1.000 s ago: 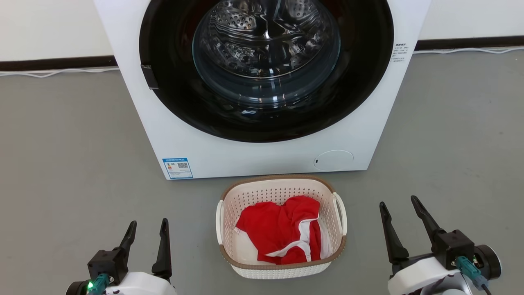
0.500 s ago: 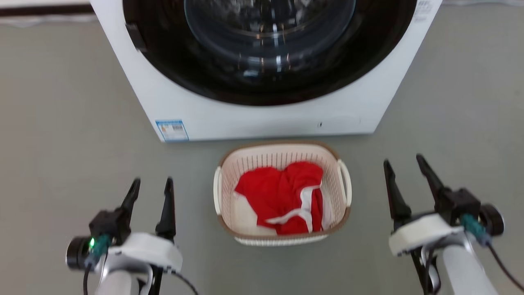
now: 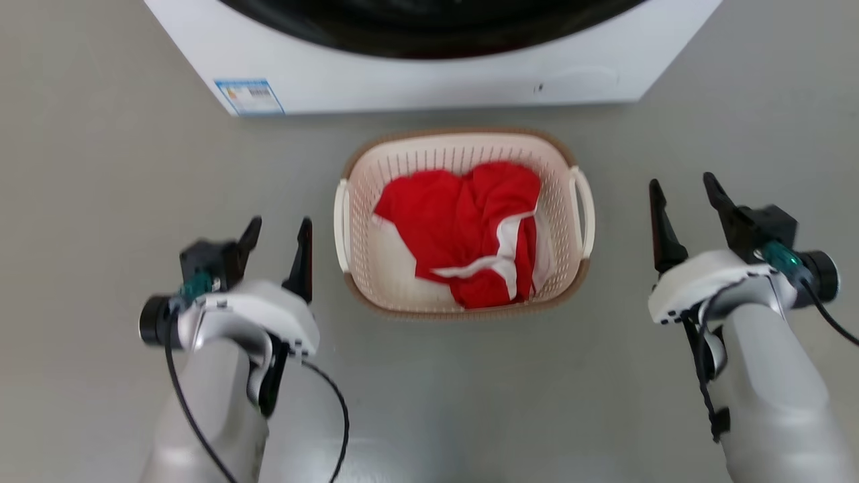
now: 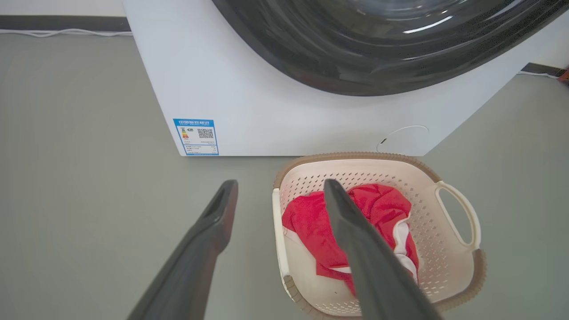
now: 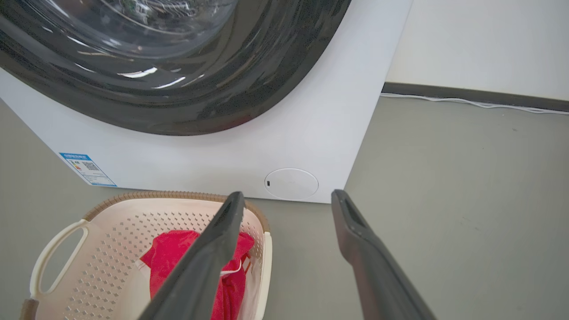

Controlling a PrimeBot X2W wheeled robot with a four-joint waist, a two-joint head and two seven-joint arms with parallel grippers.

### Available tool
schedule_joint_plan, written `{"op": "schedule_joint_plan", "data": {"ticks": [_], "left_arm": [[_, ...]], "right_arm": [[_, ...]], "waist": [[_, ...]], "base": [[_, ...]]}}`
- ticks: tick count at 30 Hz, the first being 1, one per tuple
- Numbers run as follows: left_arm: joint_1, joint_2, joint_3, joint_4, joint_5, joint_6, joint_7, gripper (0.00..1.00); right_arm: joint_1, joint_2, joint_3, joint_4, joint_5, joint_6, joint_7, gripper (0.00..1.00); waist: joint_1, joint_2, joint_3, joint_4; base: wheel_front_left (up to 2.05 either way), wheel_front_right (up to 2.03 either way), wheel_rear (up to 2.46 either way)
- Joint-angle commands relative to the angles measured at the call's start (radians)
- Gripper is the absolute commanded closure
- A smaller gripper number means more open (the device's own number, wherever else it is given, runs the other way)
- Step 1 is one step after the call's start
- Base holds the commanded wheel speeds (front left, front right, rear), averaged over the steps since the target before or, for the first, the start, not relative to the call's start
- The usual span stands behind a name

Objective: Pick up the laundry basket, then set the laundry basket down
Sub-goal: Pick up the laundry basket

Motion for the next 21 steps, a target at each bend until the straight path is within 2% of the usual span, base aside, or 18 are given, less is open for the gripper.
{"op": "schedule_joint_plan", "data": {"ticks": [1, 10, 21], "left_arm": [[-0.058, 0.019, 0.025, 0.030, 0.006, -0.001, -0.006, 0.00], [-0.222, 0.019, -0.009, 0.242, -0.022, -0.008, -0.006, 0.00], [-0.385, 0.019, -0.089, 0.447, -0.102, -0.012, 0.006, 0.00]], "right_arm": [[-0.048, 0.004, 0.020, 0.046, -0.023, 0.006, -0.013, 0.00], [-0.216, 0.004, 0.016, 0.313, -0.107, 0.006, -0.013, 0.00], [-0.309, 0.004, -0.017, 0.427, -0.169, 0.006, -0.013, 0.00]], "waist": [[0.0000, 0.0000, 0.062, -0.002], [0.0000, 0.0000, 0.162, -0.007], [0.0000, 0.0000, 0.256, -0.007]], "base": [[0.00, 0.00, 0.00], [0.00, 0.00, 0.00], [0.00, 0.00, 0.00]]}}
